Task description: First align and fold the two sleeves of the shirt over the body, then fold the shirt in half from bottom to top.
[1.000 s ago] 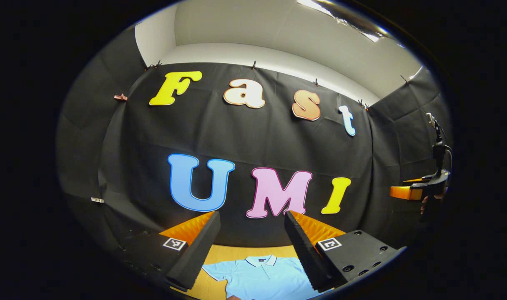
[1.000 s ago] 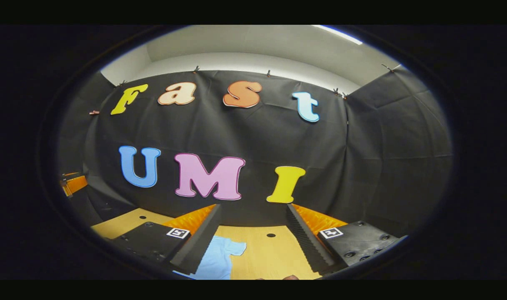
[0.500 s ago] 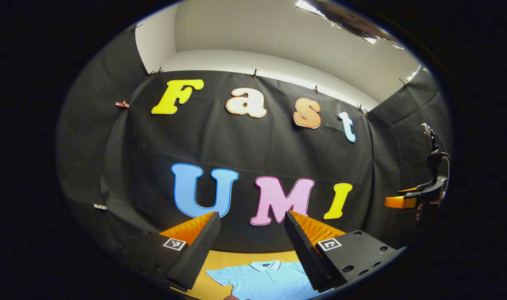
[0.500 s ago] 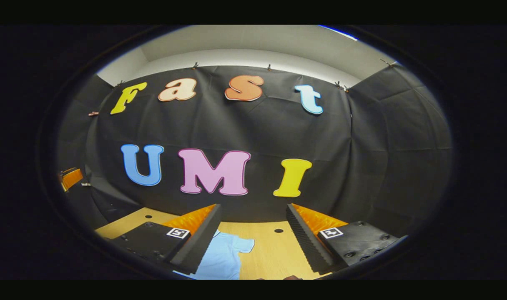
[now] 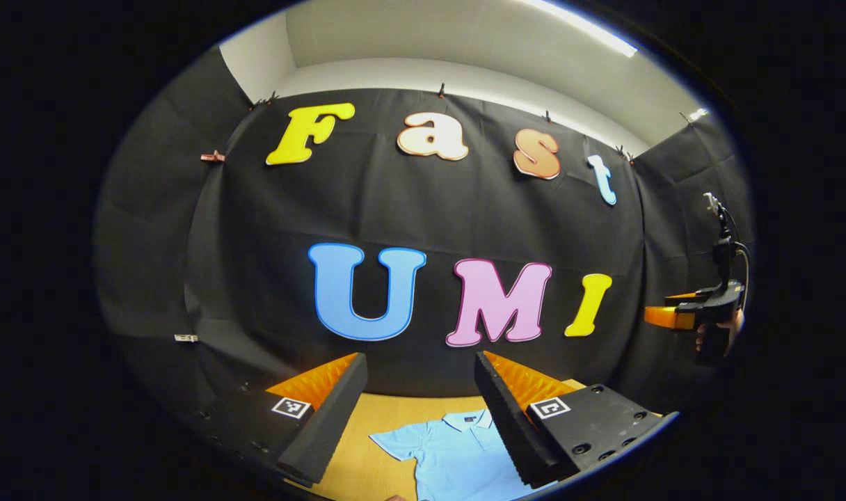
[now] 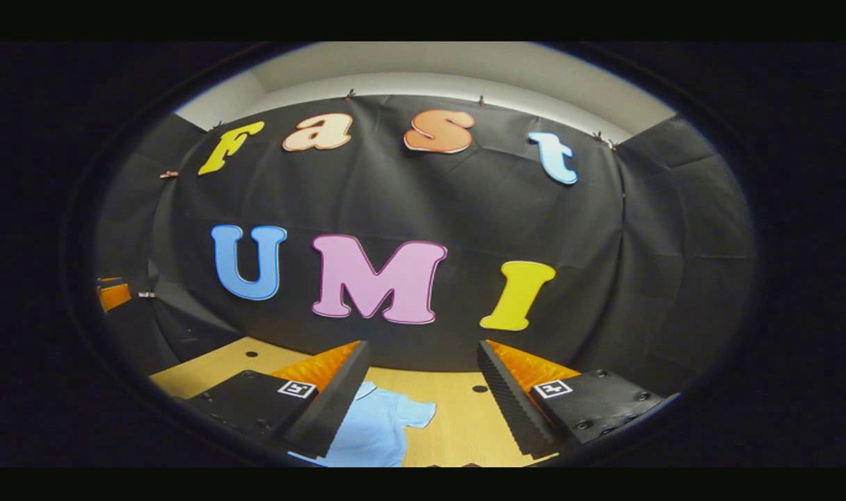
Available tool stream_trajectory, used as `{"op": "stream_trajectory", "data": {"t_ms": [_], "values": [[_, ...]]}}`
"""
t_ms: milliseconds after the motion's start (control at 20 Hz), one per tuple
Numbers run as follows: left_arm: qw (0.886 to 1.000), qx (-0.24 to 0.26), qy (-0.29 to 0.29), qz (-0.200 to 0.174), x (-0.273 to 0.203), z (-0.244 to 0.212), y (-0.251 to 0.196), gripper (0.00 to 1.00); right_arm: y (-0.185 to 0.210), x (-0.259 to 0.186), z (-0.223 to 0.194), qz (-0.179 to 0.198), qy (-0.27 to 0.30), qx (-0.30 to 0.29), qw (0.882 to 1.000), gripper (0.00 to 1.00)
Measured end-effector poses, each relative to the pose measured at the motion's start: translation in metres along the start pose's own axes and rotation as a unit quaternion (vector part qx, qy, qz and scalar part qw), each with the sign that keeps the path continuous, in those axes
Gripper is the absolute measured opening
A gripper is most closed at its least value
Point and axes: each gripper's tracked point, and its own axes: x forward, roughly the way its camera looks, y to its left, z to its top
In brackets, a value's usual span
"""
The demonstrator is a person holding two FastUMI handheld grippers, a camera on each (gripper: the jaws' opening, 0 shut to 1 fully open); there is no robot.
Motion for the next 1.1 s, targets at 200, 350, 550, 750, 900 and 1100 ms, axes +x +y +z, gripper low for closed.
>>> {"op": "stream_trajectory", "data": {"t_ms": [200,350,550,750,900,1100], "values": [[0.999,-0.027,0.019,0.021,0.034,-0.015,-0.009,0.99,-0.006,0.084,-0.067,0.030,0.067,0.014,0.997,0.97],[0.998,-0.024,0.046,0.046,0.064,-0.031,-0.010,0.99,-0.014,0.147,-0.132,0.048,0.122,-0.005,0.991,0.97],[0.994,-0.013,0.080,0.067,0.105,-0.059,-0.024,0.99,-0.014,0.221,-0.230,0.085,0.198,0.001,0.977,0.97],[0.987,-0.042,0.132,0.081,0.140,-0.090,-0.045,0.99,-0.015,0.275,-0.347,0.103,0.278,0.001,0.955,0.97],[0.985,-0.040,0.135,0.102,0.155,-0.093,-0.048,0.99,-0.016,0.293,-0.404,0.110,0.317,0.008,0.942,0.98],[0.980,-0.033,0.151,0.121,0.159,-0.105,-0.052,0.99,-0.007,0.291,-0.463,0.122,0.371,0.031,0.920,0.98]]}}
